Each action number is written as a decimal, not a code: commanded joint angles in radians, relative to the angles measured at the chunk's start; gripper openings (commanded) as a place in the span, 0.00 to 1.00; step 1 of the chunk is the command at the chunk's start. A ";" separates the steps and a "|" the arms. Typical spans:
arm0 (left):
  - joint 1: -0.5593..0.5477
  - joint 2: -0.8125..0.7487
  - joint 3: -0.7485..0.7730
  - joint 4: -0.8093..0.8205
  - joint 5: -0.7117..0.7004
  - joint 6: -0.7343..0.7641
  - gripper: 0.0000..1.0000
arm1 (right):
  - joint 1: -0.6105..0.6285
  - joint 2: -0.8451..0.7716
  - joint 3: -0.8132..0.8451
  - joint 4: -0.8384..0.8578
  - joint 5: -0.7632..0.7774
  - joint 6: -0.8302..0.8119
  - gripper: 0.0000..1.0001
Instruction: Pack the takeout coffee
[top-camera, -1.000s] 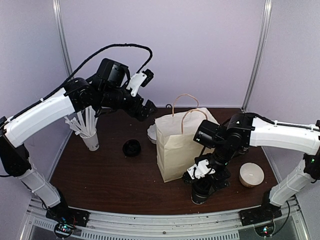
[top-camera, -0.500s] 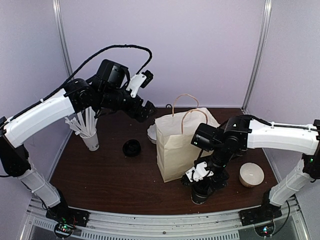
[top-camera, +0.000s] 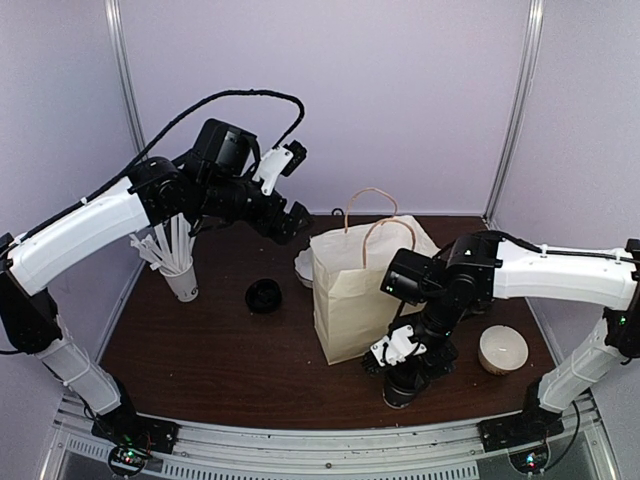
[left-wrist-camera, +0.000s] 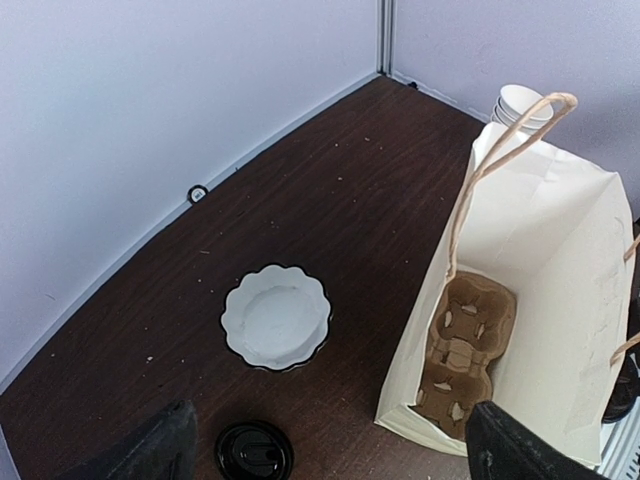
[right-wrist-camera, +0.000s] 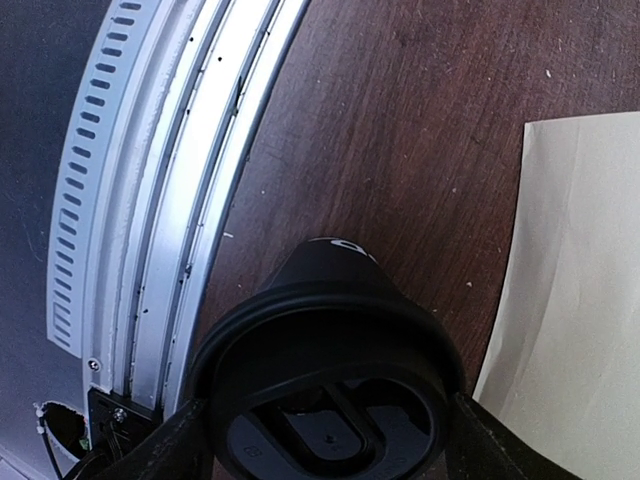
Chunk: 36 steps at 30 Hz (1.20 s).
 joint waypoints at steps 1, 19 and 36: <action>0.007 0.013 0.049 0.023 -0.008 0.020 0.97 | 0.007 -0.048 0.020 -0.033 0.071 0.004 0.78; 0.007 0.294 0.339 -0.003 0.333 0.007 0.90 | -0.290 -0.329 -0.022 -0.165 -0.006 0.038 0.74; 0.007 0.473 0.514 0.083 0.329 0.087 0.39 | -0.704 -0.352 0.277 -0.235 -0.046 0.000 0.72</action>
